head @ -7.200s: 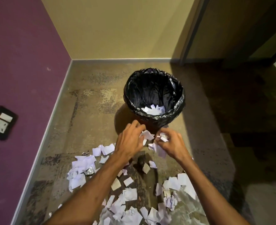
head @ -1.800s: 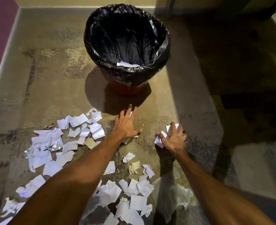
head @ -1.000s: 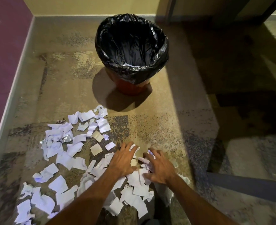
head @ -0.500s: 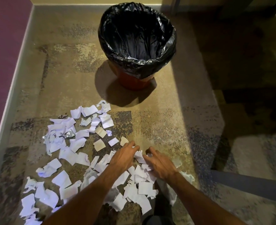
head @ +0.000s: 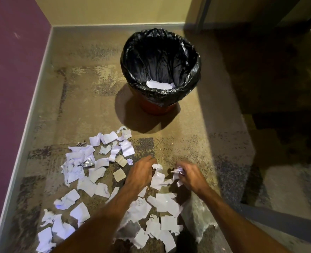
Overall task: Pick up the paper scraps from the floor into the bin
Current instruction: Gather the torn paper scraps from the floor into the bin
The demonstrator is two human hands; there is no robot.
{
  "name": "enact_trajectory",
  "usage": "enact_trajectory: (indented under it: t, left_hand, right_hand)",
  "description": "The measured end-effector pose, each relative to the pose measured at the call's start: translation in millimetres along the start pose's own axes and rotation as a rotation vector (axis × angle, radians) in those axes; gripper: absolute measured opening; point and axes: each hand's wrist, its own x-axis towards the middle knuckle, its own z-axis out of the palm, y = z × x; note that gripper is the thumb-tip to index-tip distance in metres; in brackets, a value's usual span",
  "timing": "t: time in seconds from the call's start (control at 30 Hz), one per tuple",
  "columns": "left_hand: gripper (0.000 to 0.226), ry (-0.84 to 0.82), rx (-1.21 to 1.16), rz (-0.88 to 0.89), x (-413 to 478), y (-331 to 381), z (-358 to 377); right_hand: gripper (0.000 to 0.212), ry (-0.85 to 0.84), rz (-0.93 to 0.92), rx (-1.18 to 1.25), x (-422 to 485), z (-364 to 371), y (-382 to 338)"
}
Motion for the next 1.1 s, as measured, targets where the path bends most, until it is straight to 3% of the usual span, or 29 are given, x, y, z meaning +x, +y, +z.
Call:
enact_trajectory:
  t: [0.27, 0.53, 0.67, 0.8, 0.93, 1.03, 1.1]
  left_hand:
    - [0.044, 0.175, -0.118, 0.018, 29, 22, -81]
    - [0.045, 0.609, -0.168, 0.119, 68, 53, -183]
    - [0.045, 0.717, -0.151, 0.153, 99, 66, -223]
    - [0.041, 0.707, -0.113, 0.056, 139, 71, -248]
    - [0.035, 0.652, -0.069, -0.028, 175, 66, -255]
    - [0.027, 0.515, -0.069, -0.088, 188, 62, -251]
    - [0.041, 0.421, -0.072, -0.105, 189, 62, -248]
  right_hand:
    - [0.023, 0.147, -0.065, 0.083, 26, -75, -50]
    - [0.015, 0.436, -0.285, 0.181, 67, -175, -130]
    - [0.018, 0.562, -0.329, 0.215, 92, -225, -159]
    - [0.019, 0.585, -0.309, 0.2, 130, -264, -177]
    - [0.012, 0.543, -0.165, 0.204, 176, -277, -183]
    - [0.03, 0.417, -0.041, 0.19, 203, -277, -183]
    - [0.046, 0.308, 0.038, 0.223, 211, -274, -182]
